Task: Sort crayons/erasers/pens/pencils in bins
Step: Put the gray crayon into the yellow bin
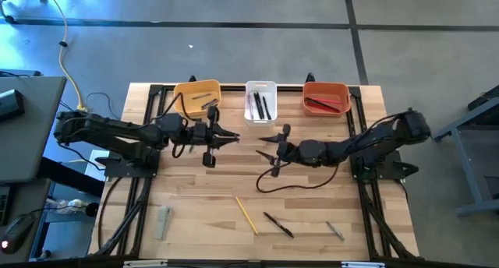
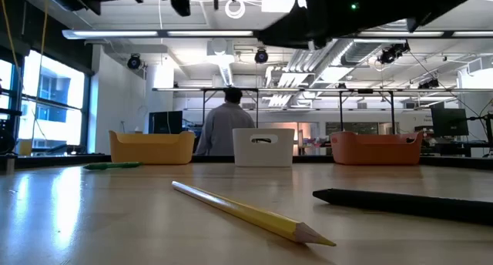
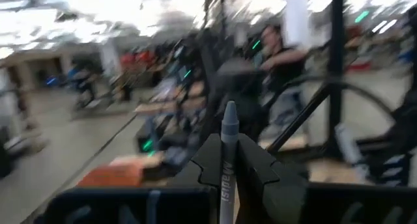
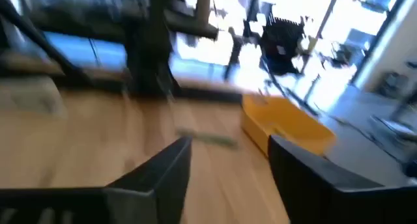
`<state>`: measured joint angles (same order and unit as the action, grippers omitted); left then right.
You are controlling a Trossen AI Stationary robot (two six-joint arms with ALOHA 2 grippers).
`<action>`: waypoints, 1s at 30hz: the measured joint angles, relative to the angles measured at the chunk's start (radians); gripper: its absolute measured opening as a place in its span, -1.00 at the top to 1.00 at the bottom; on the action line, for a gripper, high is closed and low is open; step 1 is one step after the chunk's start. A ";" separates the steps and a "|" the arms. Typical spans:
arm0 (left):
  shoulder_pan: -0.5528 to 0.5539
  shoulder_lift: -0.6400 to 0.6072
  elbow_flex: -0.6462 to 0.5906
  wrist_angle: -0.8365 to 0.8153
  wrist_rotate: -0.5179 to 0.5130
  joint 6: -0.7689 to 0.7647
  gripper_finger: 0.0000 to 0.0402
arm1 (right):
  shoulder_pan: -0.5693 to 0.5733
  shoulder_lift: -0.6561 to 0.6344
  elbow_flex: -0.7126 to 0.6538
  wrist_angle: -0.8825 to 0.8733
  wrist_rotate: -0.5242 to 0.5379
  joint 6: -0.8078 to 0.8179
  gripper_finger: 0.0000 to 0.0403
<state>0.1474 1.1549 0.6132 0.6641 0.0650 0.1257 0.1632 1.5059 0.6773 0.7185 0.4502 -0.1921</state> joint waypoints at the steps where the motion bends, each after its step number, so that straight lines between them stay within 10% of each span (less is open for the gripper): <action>1: 0.007 -0.023 0.000 -0.056 -0.022 0.010 0.98 | 0.004 -0.023 0.000 -0.063 0.020 0.002 0.13; 10: 0.162 -0.128 0.119 -0.677 -0.304 0.036 0.98 | 0.021 -0.089 -0.006 -0.269 0.058 0.008 0.95; 18: 0.429 -0.003 0.303 -1.101 -0.365 0.079 0.98 | 0.026 -0.088 -0.006 -0.337 0.058 0.035 0.92; 30: 0.728 0.353 0.374 -1.118 -0.233 0.129 0.98 | 0.062 -0.088 -0.006 -0.402 0.058 0.053 1.00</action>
<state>0.8752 1.5081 0.9876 -0.4535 -0.1678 0.2547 0.2248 1.4181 0.6708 0.3168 0.5083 -0.1387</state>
